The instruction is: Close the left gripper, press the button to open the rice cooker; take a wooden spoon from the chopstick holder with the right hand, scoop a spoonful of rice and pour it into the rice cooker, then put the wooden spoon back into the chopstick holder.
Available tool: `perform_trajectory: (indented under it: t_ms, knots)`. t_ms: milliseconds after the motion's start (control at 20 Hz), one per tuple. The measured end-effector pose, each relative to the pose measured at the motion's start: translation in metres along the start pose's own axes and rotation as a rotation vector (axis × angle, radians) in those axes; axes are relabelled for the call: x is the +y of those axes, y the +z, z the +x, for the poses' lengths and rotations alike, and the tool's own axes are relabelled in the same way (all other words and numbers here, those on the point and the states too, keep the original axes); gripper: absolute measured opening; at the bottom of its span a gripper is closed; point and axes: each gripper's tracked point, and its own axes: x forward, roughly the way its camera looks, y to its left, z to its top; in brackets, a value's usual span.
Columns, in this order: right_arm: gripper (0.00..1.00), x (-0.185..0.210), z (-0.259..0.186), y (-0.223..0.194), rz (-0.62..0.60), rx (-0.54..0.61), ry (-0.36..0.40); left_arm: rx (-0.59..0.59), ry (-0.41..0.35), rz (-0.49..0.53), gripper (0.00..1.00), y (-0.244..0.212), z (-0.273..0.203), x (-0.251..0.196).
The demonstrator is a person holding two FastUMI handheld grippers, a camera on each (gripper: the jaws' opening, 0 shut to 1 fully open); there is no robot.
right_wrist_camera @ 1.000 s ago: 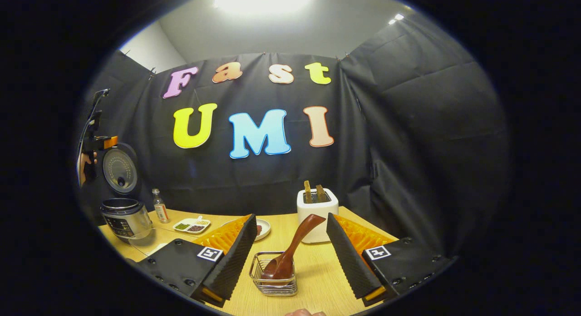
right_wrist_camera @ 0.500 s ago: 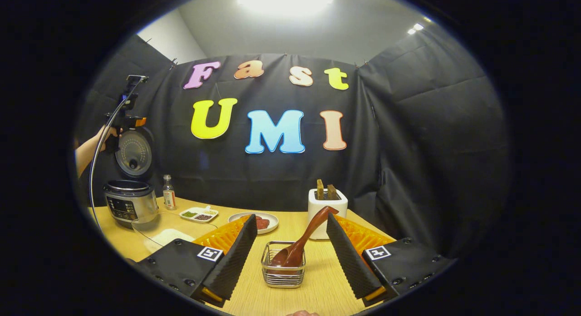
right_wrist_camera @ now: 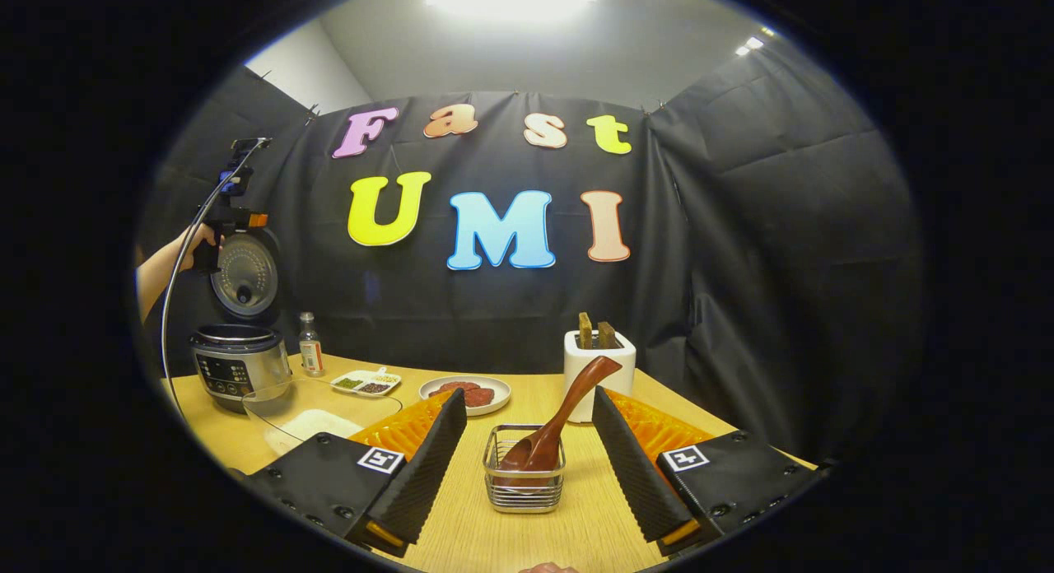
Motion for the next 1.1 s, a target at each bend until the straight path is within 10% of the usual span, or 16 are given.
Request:
perform_trajectory:
  t_ms: [1100]
  knots:
    - [0.98, -0.011, -0.063, -0.012, 0.072, -0.037, 0.056, 0.278, -0.038, -0.091, 0.94, -0.1, -0.191, -0.077]
